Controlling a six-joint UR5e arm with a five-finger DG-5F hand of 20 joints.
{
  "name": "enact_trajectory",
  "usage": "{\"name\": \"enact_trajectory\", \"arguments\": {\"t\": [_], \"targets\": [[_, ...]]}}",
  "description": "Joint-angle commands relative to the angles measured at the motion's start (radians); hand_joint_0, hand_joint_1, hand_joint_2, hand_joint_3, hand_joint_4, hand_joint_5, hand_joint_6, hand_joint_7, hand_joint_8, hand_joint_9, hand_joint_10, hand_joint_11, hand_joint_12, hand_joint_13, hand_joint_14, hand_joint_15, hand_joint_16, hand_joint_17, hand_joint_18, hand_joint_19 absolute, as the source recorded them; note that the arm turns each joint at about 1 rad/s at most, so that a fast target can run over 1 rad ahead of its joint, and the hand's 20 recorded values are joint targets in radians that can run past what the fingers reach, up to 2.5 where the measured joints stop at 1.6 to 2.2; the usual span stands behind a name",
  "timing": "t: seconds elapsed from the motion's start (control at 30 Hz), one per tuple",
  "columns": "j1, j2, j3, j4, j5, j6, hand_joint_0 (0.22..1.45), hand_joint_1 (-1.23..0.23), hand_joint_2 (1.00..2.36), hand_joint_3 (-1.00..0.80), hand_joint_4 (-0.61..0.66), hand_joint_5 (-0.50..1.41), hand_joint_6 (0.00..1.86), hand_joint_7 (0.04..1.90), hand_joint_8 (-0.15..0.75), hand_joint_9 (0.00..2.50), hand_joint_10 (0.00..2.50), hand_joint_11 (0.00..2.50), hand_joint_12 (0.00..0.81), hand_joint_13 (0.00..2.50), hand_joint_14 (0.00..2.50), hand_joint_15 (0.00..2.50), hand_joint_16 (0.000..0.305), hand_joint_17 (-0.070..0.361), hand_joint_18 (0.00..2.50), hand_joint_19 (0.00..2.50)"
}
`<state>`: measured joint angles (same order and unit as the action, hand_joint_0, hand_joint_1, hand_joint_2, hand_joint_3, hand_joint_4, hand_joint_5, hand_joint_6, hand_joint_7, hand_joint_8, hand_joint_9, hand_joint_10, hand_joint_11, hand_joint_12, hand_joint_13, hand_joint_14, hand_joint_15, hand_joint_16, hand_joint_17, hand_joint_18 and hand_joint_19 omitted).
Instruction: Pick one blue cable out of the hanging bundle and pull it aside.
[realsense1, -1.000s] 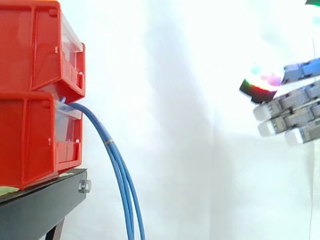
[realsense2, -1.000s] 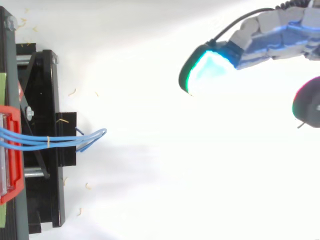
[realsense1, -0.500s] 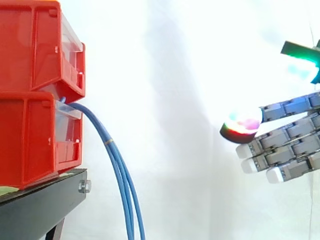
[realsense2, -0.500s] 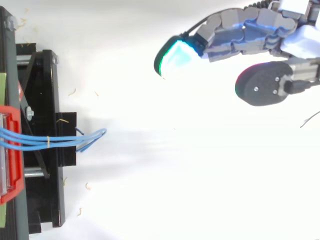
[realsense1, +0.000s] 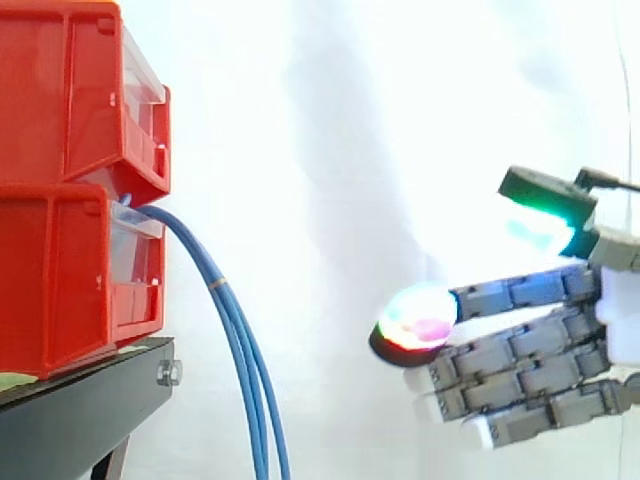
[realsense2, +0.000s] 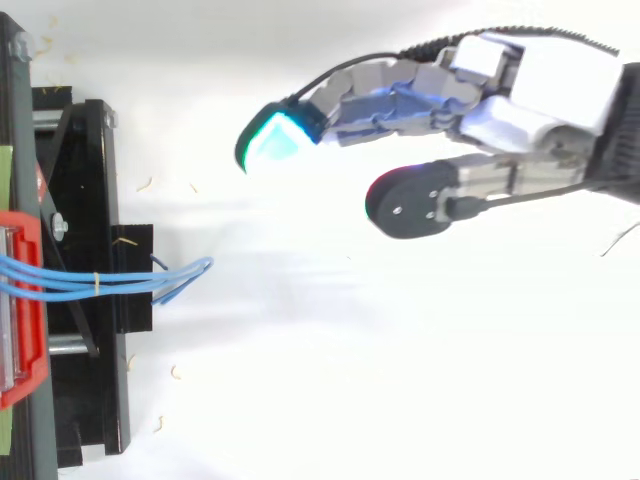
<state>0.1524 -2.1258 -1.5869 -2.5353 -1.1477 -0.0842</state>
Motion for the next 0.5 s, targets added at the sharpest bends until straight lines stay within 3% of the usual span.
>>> {"name": "enact_trajectory", "arguments": {"t": [0.0, 0.13, 0.27, 0.4, 0.47], "targets": [[0.003, -0.040, 0.025, 0.010, -0.006, 0.004, 0.50, -0.50, 1.00, -0.45, 0.23, -0.21, 0.50, 0.71, 0.283, 0.40, 0.00, 0.00, 0.376, 0.33, 0.01, 0.12, 0.061, 0.138, 0.32, 0.26], [0.004, -0.063, 0.056, 0.013, -0.006, 0.003, 0.50, -0.50, 1.00, -0.45, 0.24, -0.21, 0.50, 0.71, 0.283, 0.40, 0.00, 0.00, 0.376, 0.33, 0.00, 0.12, 0.061, 0.138, 0.32, 0.26], [-0.001, -0.128, 0.120, 0.007, -0.007, 0.004, 0.50, -0.50, 1.00, -0.45, 0.23, -0.21, 0.50, 0.71, 0.285, 0.41, 0.00, 0.00, 0.376, 0.34, 0.00, 0.12, 0.061, 0.138, 0.32, 0.26], [-0.008, -0.212, 0.212, -0.002, -0.032, 0.044, 0.50, -0.50, 1.00, -0.45, 0.24, -0.21, 0.50, 0.71, 0.283, 0.41, 0.00, 0.00, 0.376, 0.34, 0.00, 0.12, 0.061, 0.138, 0.32, 0.26], [-0.008, -0.237, 0.240, -0.011, -0.038, 0.058, 0.50, -0.50, 1.00, -0.45, 0.24, -0.21, 0.50, 0.71, 0.283, 0.41, 0.00, 0.00, 0.375, 0.34, 0.00, 0.12, 0.061, 0.138, 0.32, 0.27]]}}
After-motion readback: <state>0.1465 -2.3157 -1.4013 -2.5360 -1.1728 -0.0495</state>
